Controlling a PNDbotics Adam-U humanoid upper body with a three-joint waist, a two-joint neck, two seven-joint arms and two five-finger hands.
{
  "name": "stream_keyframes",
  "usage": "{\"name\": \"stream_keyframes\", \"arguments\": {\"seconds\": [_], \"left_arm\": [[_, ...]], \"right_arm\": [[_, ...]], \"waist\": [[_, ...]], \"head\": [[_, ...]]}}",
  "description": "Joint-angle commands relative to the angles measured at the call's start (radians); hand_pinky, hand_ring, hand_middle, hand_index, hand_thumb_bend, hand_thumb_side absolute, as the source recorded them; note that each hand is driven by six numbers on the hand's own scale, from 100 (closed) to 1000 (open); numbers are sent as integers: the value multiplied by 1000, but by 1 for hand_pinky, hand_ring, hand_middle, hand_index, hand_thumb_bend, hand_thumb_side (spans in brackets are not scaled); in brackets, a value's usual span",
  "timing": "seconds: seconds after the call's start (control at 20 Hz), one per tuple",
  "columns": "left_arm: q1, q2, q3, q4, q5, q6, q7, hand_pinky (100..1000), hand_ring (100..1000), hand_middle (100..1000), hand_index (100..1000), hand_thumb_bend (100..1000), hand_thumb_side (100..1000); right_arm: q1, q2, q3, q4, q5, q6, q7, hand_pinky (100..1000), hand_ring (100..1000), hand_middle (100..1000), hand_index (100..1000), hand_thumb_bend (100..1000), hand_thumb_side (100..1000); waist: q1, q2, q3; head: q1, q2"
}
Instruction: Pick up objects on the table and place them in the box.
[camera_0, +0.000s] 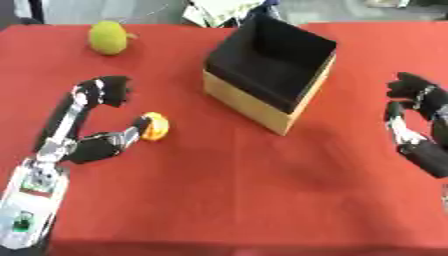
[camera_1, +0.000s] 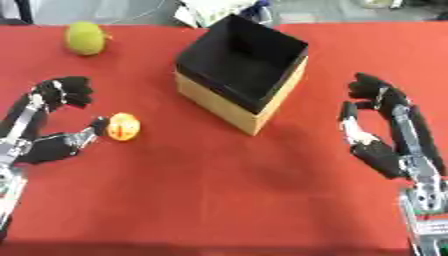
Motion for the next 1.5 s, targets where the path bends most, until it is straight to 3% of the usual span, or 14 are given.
{"name": "stream_keyframes", "arguments": {"seconds": [0.05, 0.5, 0.85, 1.5], "left_arm": [[-21, 73, -10, -18, -21, 14, -18, 690, 673, 662, 836, 449, 330], [-79, 229, -76, 21, -104, 88, -93, 695, 672, 671, 853, 449, 278], [-155, 334, -157, 86, -197, 95, -196, 706, 682, 694, 866, 498, 255], [-269, 353, -245, 244, -297, 93, -270, 712, 684, 706, 875, 532, 268]], "right_arm": [[-6, -9, -6, -17, -7, 1, -1, 725, 774, 756, 901, 100, 541], [-6, -12, -4, -16, -8, -1, 2, 725, 774, 755, 901, 100, 536], [-5, -15, -1, -15, -10, -2, 6, 725, 774, 755, 901, 100, 534], [-6, -18, 3, -13, -12, -4, 10, 725, 774, 755, 901, 100, 532]], "waist": [[1, -16, -2], [3, -19, -9], [6, -21, -14], [6, -22, -22]], "head": [[0, 5], [-2, 5], [-2, 5], [1, 5]]}}
